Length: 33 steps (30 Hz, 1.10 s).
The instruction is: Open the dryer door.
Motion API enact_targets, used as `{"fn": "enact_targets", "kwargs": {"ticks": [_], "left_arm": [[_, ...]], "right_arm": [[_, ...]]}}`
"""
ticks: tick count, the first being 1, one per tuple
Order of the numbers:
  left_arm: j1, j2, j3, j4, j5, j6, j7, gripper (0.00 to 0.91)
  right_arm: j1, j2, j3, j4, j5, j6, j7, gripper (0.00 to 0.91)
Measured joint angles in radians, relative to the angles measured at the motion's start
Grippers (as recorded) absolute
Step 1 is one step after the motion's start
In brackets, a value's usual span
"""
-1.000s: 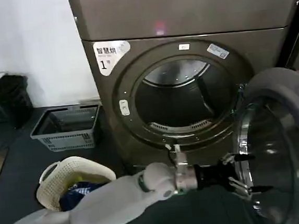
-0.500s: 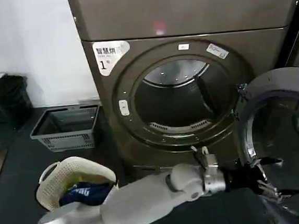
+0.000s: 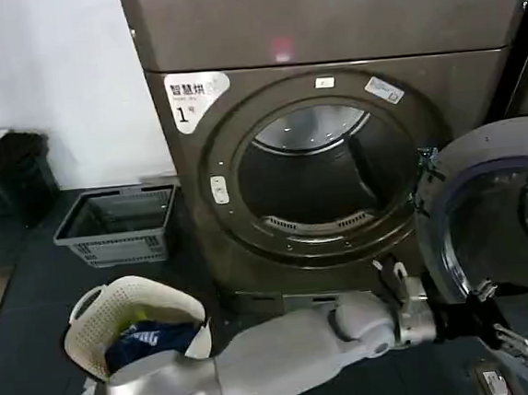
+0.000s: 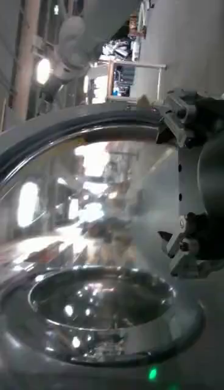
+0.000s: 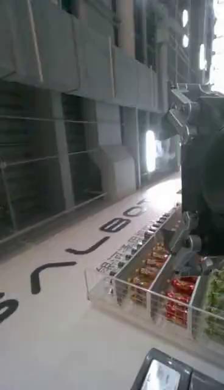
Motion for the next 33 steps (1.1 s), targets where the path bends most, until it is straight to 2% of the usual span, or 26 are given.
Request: {"fn": "enact_targets", "kwargs": {"ticks": [26, 33], "left_arm": [[-0.022, -0.030, 0.042, 0.126, 0.025, -0.035, -0.034, 0.907], [-0.025, -0.030, 0.034, 0.146, 0.043, -0.047, -0.072, 0.907]], "right_arm": [[-0.024, -0.010, 0.027, 0.006, 0.007, -0.003, -0.008, 0.907], [-0.029, -0.009, 0.028, 0.007, 0.009, -0.003, -0.008, 0.907]]}}
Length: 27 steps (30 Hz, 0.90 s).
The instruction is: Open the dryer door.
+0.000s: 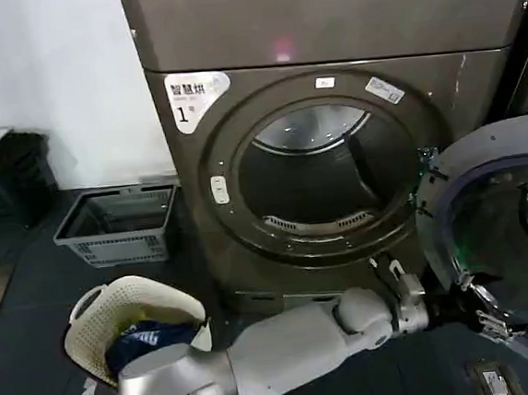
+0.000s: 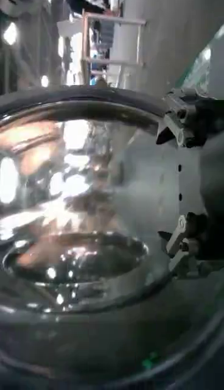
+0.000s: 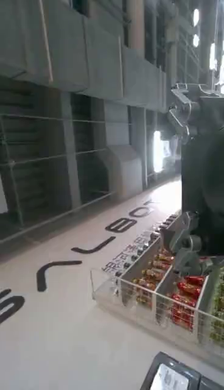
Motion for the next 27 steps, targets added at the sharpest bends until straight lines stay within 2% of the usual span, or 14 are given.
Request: {"fn": "enact_targets", "kwargs": {"ticks": [12, 27], "left_arm": [[-0.016, 0.000, 0.002, -0.041, -0.021, 0.001, 0.002, 0.907], [-0.038, 0.000, 0.030, -0.155, -0.054, -0.001, 0.004, 0.907]], "right_arm": [[0.004, -0.002, -0.006, 0.004, 0.002, -0.002, 0.000, 0.907], [0.020, -0.007, -0.027, 0.015, -0.004, -0.003, -0.003, 0.907]]}}
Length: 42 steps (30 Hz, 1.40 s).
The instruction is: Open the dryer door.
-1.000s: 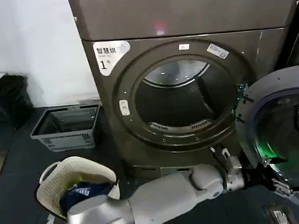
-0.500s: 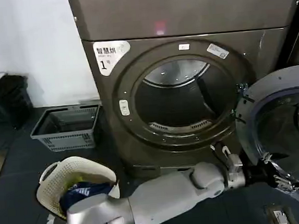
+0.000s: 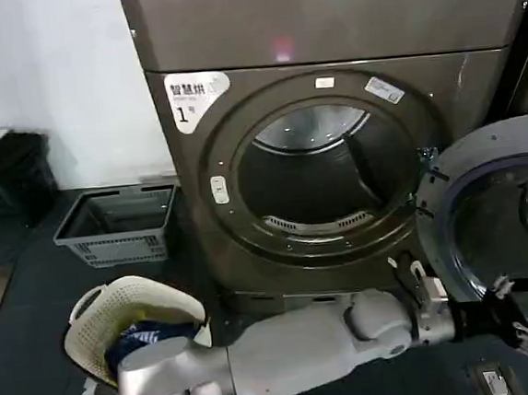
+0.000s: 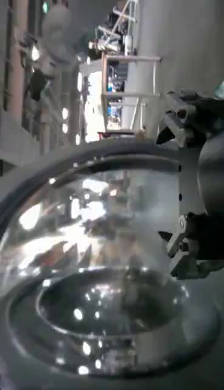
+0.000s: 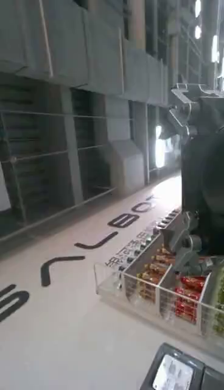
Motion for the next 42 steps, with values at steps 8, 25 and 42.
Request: {"fn": "enact_targets", "kwargs": {"ticks": [8, 25, 42], "left_arm": [[-0.023, 0.061, 0.002, -0.075, -0.027, -0.002, -0.004, 0.907], [-0.086, 0.359, 0.036, -0.328, -0.077, -0.013, -0.014, 0.907], [-0.232, 0.813, 0.073, -0.619, -0.071, -0.059, -0.031, 0.907]], "right_arm": [[0.010, -0.002, -0.010, 0.005, -0.005, 0.000, -0.001, 0.907], [0.016, 0.001, -0.019, 0.012, -0.010, 0.000, -0.001, 0.907], [0.011, 0.008, -0.019, 0.018, -0.005, 0.005, -0.006, 0.907]]}}
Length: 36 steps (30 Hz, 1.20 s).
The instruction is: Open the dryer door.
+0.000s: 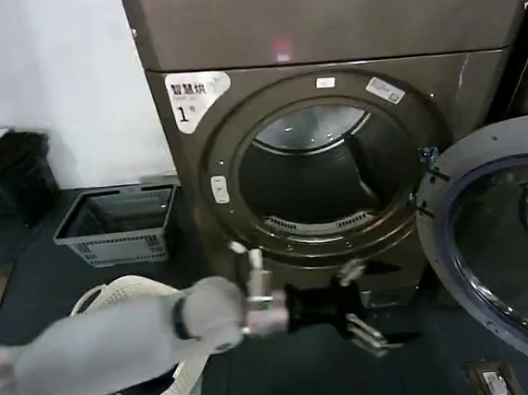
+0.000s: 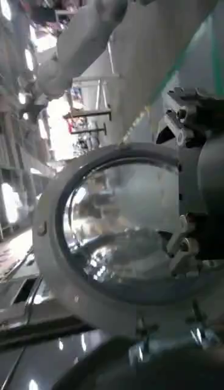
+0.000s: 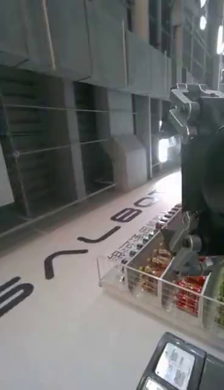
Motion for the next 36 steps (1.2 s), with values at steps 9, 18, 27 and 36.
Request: {"fn": "enact_targets", "kwargs": {"ticks": [9, 18, 27, 36], "left_arm": [[-0.072, 0.180, 0.064, 0.019, 0.116, -0.060, 0.050, 0.907], [-0.182, 0.345, 0.213, 0.054, 0.226, -0.064, 0.062, 0.907], [-0.334, 0.485, 0.432, 0.144, 0.320, -0.101, 0.107, 0.907], [-0.533, 0.523, 0.654, 0.244, 0.399, -0.128, 0.136, 0.907]], "right_arm": [[0.007, 0.003, -0.017, -0.005, 0.000, 0.004, -0.007, 0.907], [0.020, 0.004, -0.036, -0.012, 0.000, 0.006, -0.008, 0.907], [0.018, -0.005, -0.037, -0.031, -0.001, 0.012, -0.009, 0.907], [0.003, -0.015, -0.025, -0.055, -0.004, 0.023, -0.012, 0.907]]}}
